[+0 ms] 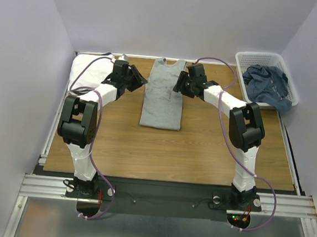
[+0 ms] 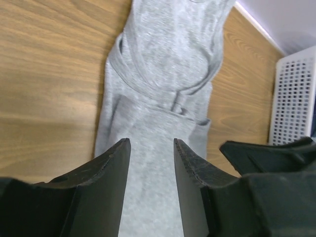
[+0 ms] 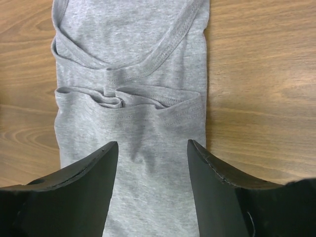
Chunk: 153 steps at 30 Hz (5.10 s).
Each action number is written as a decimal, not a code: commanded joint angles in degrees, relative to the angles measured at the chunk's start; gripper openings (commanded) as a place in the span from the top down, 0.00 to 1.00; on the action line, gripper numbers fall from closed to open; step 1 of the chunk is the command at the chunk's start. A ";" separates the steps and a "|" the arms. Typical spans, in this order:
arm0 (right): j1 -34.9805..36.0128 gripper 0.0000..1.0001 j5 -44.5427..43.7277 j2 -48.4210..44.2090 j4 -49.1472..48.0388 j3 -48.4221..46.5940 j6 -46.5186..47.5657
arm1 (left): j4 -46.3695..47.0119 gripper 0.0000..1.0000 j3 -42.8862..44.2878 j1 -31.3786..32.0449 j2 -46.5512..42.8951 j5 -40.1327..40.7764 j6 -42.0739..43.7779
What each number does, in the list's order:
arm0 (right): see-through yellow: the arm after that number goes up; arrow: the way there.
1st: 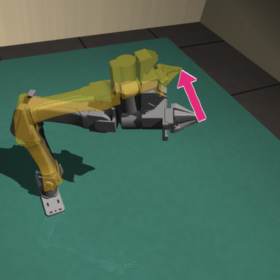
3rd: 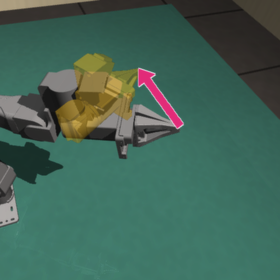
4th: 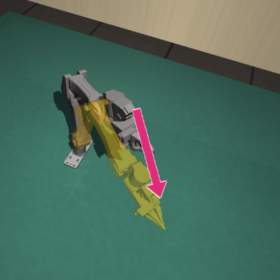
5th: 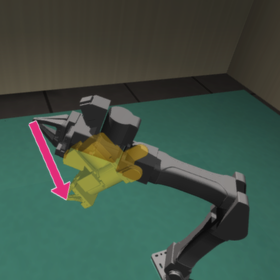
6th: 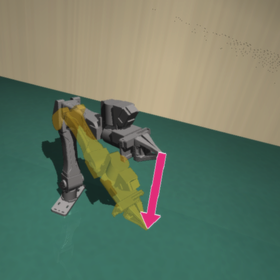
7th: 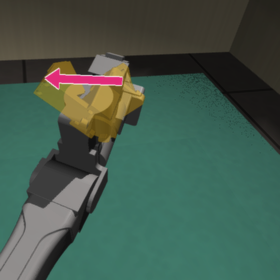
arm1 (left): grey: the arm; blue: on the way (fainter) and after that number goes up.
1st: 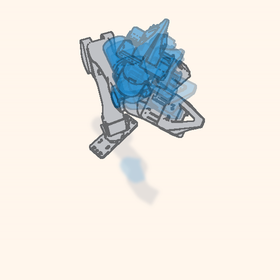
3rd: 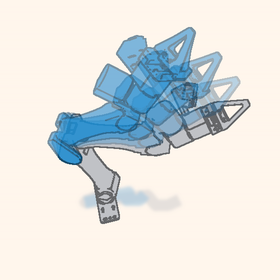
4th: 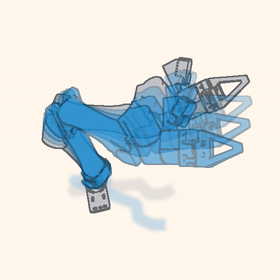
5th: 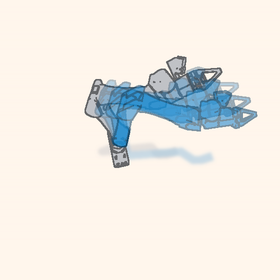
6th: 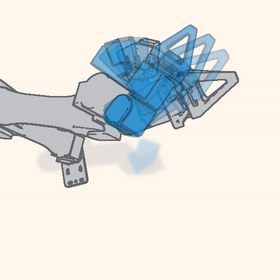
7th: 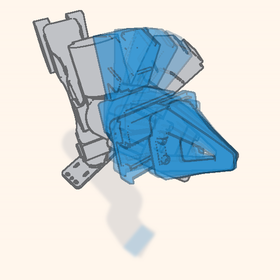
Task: Fold and stack the tank tops
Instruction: Fold the tank top
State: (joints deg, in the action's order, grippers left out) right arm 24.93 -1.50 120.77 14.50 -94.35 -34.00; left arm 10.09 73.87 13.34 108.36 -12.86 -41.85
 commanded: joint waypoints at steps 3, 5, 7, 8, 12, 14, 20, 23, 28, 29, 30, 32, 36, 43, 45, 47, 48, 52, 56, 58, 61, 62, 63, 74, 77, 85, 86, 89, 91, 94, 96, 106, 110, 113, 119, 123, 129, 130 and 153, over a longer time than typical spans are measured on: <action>1.00 0.39 -0.08 -5.46 -1.58 1.09 1.48 | 0.03 0.60 -6.80 3.52 -8.95 2.31 -1.13; 2.40 0.41 -0.43 -6.42 -1.49 3.02 1.65 | -0.51 0.65 -10.22 6.07 -10.70 4.59 -1.92; 3.37 0.41 -1.22 -6.69 -1.49 4.17 2.09 | -0.59 0.70 -12.42 7.31 -11.67 5.65 -3.15; 3.81 0.42 -0.97 -6.25 -1.49 4.34 2.01 | -0.07 0.73 -14.34 8.62 -12.20 6.35 -3.59; 4.25 0.53 -0.08 -2.39 -1.49 1.89 1.57 | 0.20 0.80 -17.26 12.75 -10.98 9.16 -5.43; 4.25 0.55 -0.87 0.50 -1.41 0.13 1.65 | 0.28 0.82 -18.40 13.72 -10.19 9.87 -6.66; 2.68 0.57 -2.72 6.31 -0.44 -4.53 1.74 | 1.07 0.86 -25.59 14.60 -9.56 12.42 -12.64; 1.18 0.58 -2.63 9.13 -0.18 -6.11 0.87 | 1.69 0.86 -28.51 15.04 -10.01 12.42 -14.05; -1.28 0.54 -1.05 8.70 0.09 -5.15 -1.33 | 2.57 0.87 -31.59 16.27 -10.09 12.16 -15.37; -1.55 0.52 -0.70 8.17 0.09 -4.97 -1.42 | 2.92 0.87 -32.11 16.62 -10.18 12.07 -15.37; -1.55 0.50 -0.53 7.73 0.09 -4.97 -1.16 | 2.92 0.87 -32.29 16.71 -10.18 11.90 -15.37; -1.46 0.46 0.26 5.72 0.09 -5.06 -0.63 | 3.36 0.88 -32.56 17.15 -11.14 11.20 -14.93; -1.55 0.43 0.18 -0.35 0.17 -2.18 0.51 | 3.36 0.88 -31.15 18.64 -14.83 9.96 -11.25; -1.37 0.39 -0.79 -18.34 0.00 17.91 0.43 | -1.90 0.67 -32.20 19.88 -28.35 15.03 -10.27; -0.41 0.39 -0.52 -24.31 -0.87 27.13 -0.36 | -5.07 0.57 -32.73 19.97 -31.26 17.25 -9.92; 0.38 0.38 -0.09 -27.76 -1.84 32.53 -1.42 | -6.91 0.50 -34.13 19.88 -34.43 19.35 -9.57; 1.08 0.38 1.22 -30.39 -3.15 35.52 -2.64 | -7.53 0.46 -34.75 19.88 -34.87 19.28 -9.05; 2.93 0.38 4.83 -34.01 -6.15 45.11 -6.34 | -7.72 0.44 -37.73 19.79 -34.27 17.09 -9.13; 3.29 0.37 7.73 -35.69 -10.36 50.83 -9.50 | -1.15 0.43 -42.74 19.27 -34.00 13.75 -9.13; 3.37 0.37 8.70 -35.26 -12.21 51.80 -10.38 | 1.68 0.43 -43.54 17.69 -33.21 10.78 -8.26; 3.55 0.37 10.02 -34.29 -13.97 52.42 -11.61 | 4.14 0.43 -43.46 16.02 -30.84 8.39 -6.41; 3.46 0.37 10.20 -34.20 -15.54 52.77 -11.88 | 5.02 0.43 -43.89 15.66 -31.01 7.51 -6.06; 3.46 0.37 10.46 -34.37 -16.17 53.03 -12.23 | 6.60 0.43 -44.24 15.14 -31.01 7.07 -5.88; 3.55 0.36 10.72 -32.27 -25.04 56.98 -19.61 | 13.29 0.47 -46.44 9.16 -28.12 2.76 -5.35; 3.46 0.39 10.99 -30.52 -27.94 57.61 -21.98 | 14.60 0.48 -46.88 8.89 -26.36 2.67 -5.96; 3.46 0.46 10.20 -27.43 -31.64 58.31 -25.33 | 16.10 0.50 -46.18 8.28 -22.58 2.49 -6.58; 3.46 0.48 9.50 -27.43 -31.73 58.57 -25.50 | 16.19 0.50 -46.01 8.19 -21.88 2.49 -6.50; 3.46 0.48 8.18 -27.61 -31.73 59.01 -25.59 | 16.98 0.51 -45.92 8.19 -20.21 2.14 -6.58; 3.46 0.49 7.83 -27.26 -31.64 59.10 -25.68 | 17.51 0.51 -45.74 8.28 -19.07 1.35 -6.50; 3.46 0.52 7.04 -26.91 -31.64 59.19 -25.33 | 17.86 0.51 -45.92 8.19 -18.27 1.00 -6.41; 3.46 0.53 6.51 -26.64 -31.47 59.10 -25.15 | 17.95 0.53 -46.00 8.28 -17.57 0.82 -6.49; 3.46 0.69 4.58 -25.15 -30.32 56.21 -21.11 | 18.39 0.71 -46.09 8.54 -16.51 -0.23 -6.32; 3.46 0.88 4.49 -25.50 -29.27 55.33 -19.09 | 18.30 0.90 -45.92 9.77 -16.42 -0.58 -6.58; 4.16 0.97 3.96 -27.59 -26.99 55.23 -17.42 | 17.51 1.00 -46.09 11.52 -17.29 -0.59 -7.02; 8.81 1.00 2.03 -38.99 -20.49 59.88 -14.08 | 13.48 1.00 -49.59 18.64 -23.34 1.78 -10.35; 14.16 1.00 -0.69 -48.94 -15.13 65.94 -14.08 | 8.47 1.00 -53.29 23.38 -31.96 4.33 -13.17; 23.57 1.00 -5.18 -71.52 0.07 70.70 -19.17 | -3.99 1.00 -57.51 34.45 -51.47 10.83 -20.72; 24.46 1.00 -5.79 -76.16 3.57 70.70 -20.65 | -5.59 1.00 -57.69 35.95 -53.75 11.71 -23.26; 25.97 0.99 -24.96 -59.00 8.81 36.80 -2.57 | -13.63 1.00 -30.46 29.83 -52.91 22.63 -12.13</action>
State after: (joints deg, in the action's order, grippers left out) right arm 51.83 -20.34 56.75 28.45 -52.69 -43.22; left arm -10.11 40.40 50.59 51.83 12.99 -61.56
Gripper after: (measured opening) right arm 0.032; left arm 0.037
